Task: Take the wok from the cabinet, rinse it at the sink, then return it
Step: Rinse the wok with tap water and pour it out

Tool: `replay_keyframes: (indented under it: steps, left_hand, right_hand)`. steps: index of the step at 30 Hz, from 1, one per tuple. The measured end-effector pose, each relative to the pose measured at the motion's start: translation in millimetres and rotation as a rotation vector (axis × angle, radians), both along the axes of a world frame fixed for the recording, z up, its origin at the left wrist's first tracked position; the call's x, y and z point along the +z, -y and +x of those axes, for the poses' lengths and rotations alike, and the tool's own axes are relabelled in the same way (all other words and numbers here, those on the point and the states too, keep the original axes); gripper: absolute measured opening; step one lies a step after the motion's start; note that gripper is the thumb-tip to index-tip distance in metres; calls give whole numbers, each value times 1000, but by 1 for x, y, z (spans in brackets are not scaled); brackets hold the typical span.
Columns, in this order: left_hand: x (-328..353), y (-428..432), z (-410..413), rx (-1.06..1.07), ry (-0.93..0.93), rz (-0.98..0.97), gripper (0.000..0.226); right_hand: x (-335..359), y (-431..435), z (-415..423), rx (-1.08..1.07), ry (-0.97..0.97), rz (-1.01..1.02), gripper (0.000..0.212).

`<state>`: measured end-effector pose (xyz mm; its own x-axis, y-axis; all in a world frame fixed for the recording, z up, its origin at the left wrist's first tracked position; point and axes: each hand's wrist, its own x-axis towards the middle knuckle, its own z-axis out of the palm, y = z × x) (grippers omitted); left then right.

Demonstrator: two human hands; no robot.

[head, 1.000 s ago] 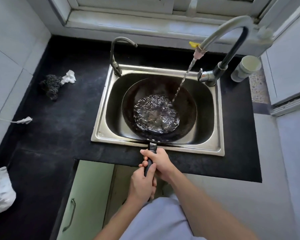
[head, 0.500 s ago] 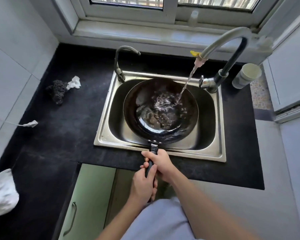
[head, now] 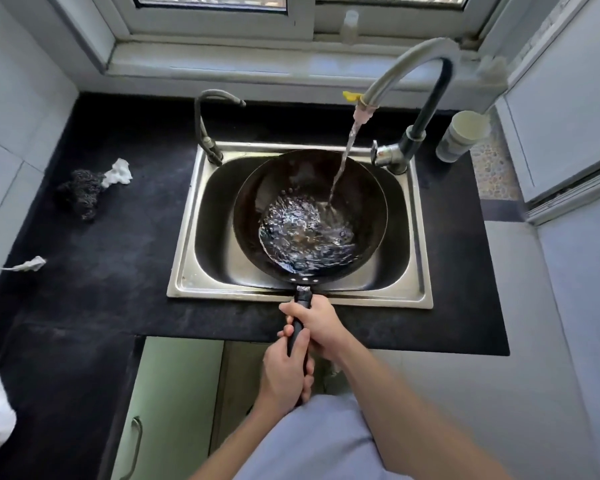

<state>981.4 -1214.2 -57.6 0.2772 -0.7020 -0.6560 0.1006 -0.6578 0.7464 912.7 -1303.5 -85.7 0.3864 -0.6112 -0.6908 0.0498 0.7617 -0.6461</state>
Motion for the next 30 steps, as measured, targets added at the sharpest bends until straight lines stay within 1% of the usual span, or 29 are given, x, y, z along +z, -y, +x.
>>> replay_keyframes:
  steps: [5,9,13,17,22,27,30]
  left_hand:
    - [1,5,2,37,8,-35,41]
    - [2,1,4,60,19,-33,42]
    - [-1,-8,1,55,3,-14,47]
    - [-4,-13,-4,14,-8,-12,48]
    - [-5,-6,-11,-31,-16,-18,47]
    - [-1,5,-12,-43,-5,-40,42]
    - [1,6,-6,-25,23,-38,41]
  right_hand:
    - [3,8,6,57,-32,-35,30]
    - [1,5,9,90,-38,-8,29]
    - [-5,-7,7,66,-35,14,28]
    - [-5,-14,-4,10,-6,6,26]
    - [-8,-9,-14,-40,-37,-13,28]
    - [-7,4,-17,-8,-24,-9,23]
    - [-6,6,-9,10,-14,8,24]
